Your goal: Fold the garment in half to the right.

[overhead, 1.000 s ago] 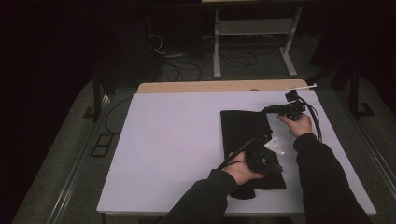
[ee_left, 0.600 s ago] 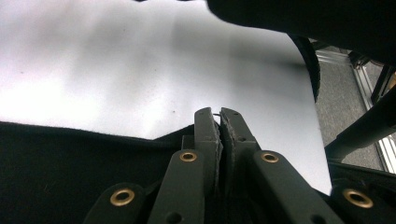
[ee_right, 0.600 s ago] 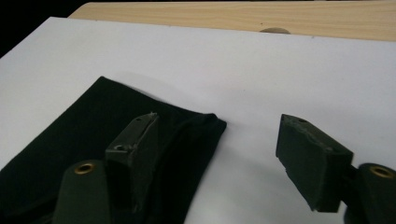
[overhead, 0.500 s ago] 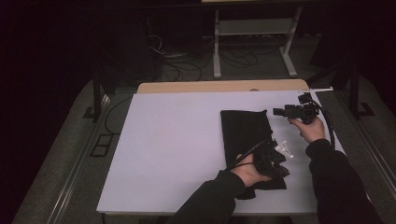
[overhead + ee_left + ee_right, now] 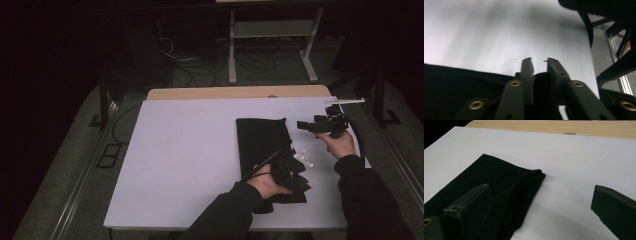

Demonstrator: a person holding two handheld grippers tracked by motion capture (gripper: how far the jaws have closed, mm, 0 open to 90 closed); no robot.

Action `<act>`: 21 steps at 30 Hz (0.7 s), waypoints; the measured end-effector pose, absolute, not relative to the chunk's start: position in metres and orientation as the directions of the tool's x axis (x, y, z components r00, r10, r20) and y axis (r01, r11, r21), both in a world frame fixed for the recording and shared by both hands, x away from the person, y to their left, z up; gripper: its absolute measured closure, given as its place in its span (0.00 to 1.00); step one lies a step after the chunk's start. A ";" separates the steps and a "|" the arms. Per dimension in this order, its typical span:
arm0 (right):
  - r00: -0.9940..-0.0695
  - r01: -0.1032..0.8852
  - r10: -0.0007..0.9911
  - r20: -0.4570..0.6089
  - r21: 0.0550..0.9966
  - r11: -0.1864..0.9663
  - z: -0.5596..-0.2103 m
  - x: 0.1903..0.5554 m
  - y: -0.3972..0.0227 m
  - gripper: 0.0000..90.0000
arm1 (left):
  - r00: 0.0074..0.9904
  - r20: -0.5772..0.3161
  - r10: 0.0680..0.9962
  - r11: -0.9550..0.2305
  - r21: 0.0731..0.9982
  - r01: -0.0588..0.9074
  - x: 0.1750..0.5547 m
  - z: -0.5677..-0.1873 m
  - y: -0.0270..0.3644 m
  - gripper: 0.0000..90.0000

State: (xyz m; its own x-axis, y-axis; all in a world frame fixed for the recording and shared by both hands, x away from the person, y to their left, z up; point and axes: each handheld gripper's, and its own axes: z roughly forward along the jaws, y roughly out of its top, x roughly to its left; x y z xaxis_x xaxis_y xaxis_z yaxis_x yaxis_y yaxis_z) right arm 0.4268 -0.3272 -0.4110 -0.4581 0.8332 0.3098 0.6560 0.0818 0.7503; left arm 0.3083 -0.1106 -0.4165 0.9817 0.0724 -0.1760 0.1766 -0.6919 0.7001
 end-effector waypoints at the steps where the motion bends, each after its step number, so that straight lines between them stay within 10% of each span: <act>1: -0.459 0.653 0.833 0.309 0.753 0.081 -0.411 0.426 -0.328 0.02 | 0.983 -0.168 0.075 -0.691 0.702 0.173 0.308 -0.415 -0.109 0.71; 21: -0.478 0.646 0.828 0.293 0.756 0.106 -0.408 0.409 -0.333 0.00 | 0.955 -0.153 0.256 -0.557 0.784 0.274 0.331 -0.392 -0.055 0.01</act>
State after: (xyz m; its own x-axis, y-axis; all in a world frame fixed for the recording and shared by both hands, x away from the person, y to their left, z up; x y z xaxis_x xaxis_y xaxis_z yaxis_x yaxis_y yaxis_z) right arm 0.4091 -0.3333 -0.4080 -0.4785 0.8278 0.2928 0.6459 0.1059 0.7560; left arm 0.3311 -0.0548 -0.3925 0.9547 0.2556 -0.1525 0.2743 -0.5570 0.7839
